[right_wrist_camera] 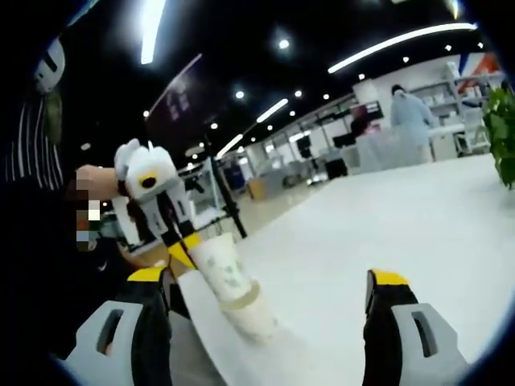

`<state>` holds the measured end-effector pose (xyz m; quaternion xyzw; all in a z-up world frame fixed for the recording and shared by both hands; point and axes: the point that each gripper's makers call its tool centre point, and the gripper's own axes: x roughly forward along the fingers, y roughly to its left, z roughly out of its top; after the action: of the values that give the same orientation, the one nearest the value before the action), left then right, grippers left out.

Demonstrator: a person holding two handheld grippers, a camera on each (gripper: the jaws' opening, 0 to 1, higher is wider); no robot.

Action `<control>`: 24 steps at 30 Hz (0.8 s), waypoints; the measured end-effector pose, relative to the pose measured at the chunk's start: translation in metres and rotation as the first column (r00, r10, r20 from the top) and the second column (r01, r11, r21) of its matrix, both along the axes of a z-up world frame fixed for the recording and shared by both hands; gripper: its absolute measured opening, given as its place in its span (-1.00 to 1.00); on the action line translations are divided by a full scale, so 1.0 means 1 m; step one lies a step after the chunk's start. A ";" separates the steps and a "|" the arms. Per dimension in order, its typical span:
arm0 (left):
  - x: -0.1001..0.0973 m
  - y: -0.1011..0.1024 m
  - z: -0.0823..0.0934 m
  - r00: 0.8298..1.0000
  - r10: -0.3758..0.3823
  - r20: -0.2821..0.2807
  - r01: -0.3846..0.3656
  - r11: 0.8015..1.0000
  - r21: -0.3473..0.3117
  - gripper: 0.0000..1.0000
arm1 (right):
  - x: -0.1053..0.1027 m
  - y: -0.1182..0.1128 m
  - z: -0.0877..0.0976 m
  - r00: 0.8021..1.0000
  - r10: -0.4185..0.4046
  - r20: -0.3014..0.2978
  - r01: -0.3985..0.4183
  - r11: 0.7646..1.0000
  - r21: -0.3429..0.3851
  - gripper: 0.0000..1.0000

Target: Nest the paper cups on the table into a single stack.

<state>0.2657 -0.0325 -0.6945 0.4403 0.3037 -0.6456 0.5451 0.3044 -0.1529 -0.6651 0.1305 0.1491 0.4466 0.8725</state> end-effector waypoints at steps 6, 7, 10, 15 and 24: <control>-0.001 -0.006 -0.009 0.999 -0.041 0.012 0.041 0.999 0.021 -1.00 | 0.000 -0.002 0.000 1.000 0.000 -0.002 0.000 1.000 0.006 0.98; -0.001 -0.006 -0.011 0.999 -0.046 0.014 0.045 0.999 0.029 -1.00 | 0.000 -0.003 0.000 1.000 -0.003 -0.008 0.003 1.000 0.017 0.98; 0.004 -0.001 -0.021 0.998 -0.052 0.037 0.048 0.994 0.093 -1.00 | -0.001 -0.005 -0.001 1.000 -0.010 -0.015 0.011 1.000 0.026 0.98; 0.000 -0.005 -0.029 0.999 -0.052 -0.002 0.052 0.994 0.094 -1.00 | -0.003 -0.006 -0.005 1.000 -0.010 -0.021 0.010 1.000 0.027 0.98; -0.003 -0.007 -0.042 0.999 -0.039 -0.031 0.042 0.992 0.122 -0.99 | -0.005 -0.005 -0.008 1.000 -0.004 -0.030 0.005 1.000 0.024 0.97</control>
<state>0.2624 -0.0392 -0.7368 0.4696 0.3415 -0.6429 0.4996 0.2990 -0.1584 -0.6736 0.1481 0.1564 0.4445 0.8695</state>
